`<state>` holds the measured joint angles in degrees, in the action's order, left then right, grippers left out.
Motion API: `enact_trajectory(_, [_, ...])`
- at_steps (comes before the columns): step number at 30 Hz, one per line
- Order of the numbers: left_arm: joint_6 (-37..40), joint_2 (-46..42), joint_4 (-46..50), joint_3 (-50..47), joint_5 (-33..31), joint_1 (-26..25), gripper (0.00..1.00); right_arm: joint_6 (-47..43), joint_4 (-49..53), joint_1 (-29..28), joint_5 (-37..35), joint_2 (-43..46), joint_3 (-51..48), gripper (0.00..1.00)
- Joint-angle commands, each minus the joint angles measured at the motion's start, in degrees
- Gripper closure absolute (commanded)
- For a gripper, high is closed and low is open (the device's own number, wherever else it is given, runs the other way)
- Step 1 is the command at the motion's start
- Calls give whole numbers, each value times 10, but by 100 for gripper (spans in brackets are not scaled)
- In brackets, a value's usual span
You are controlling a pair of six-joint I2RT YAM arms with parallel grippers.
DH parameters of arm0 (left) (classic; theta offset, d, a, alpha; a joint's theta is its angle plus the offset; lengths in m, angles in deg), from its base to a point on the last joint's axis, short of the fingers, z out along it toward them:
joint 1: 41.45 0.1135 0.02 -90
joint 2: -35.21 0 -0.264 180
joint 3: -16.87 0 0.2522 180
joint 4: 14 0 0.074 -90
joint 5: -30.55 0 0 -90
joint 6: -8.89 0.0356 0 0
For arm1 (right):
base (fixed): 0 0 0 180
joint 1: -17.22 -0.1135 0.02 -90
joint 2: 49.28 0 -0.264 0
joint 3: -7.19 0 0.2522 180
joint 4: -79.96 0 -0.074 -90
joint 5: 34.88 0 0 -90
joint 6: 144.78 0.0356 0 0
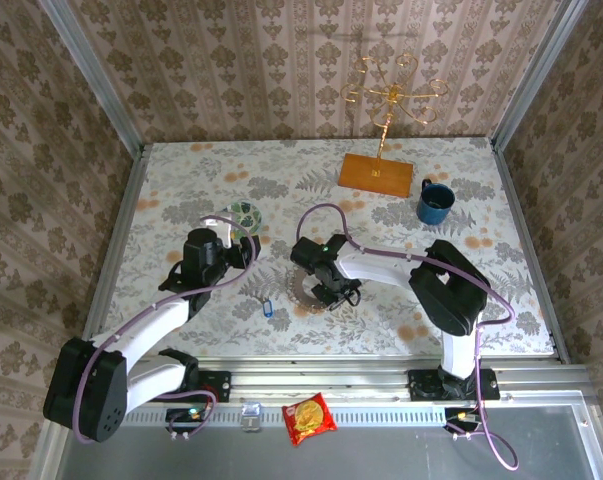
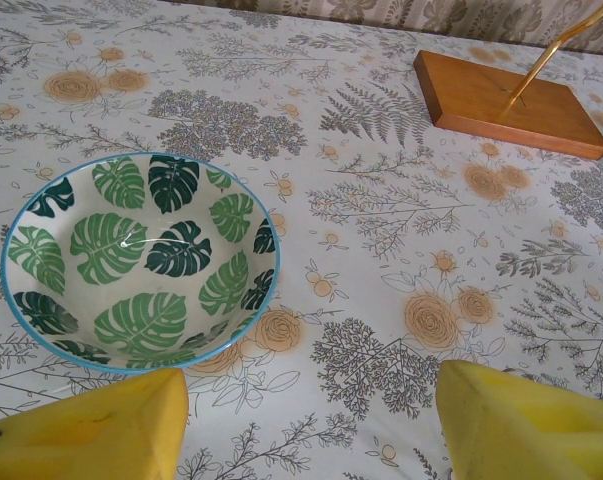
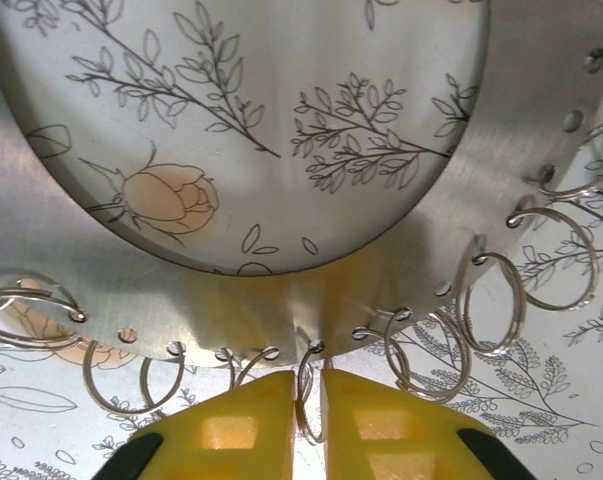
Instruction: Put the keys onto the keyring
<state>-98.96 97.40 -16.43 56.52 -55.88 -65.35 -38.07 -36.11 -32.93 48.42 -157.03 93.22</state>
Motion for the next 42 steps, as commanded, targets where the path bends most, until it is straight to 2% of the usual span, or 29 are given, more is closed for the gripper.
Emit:
enact_trajectory(1, [-8, -12, 2, -3, -4, 6, 33, 1, 32, -3, -23, -10, 15, 88])
enact_trajectory(15, [-3, -12, 7, 1, -3, 7, 33, -4, 35, -3, -9, -23, 20, 88])
enact_trajectory(23, [0, -15, 13, 3, -4, 8, 33, -4, 24, -4, -13, -7, 17, 100])
enact_trajectory(27, [8, -19, 21, 8, -1, 9, 33, -11, -4, -3, -15, 29, 3, 100])
enact_trajectory(36, [91, -48, 29, 31, 53, 6, 36, -74, -168, 0, 3, 167, -77, 100])
enact_trajectory(42, [178, -66, 29, 49, 120, -7, 42, -156, -345, 24, 87, 265, -164, 100])
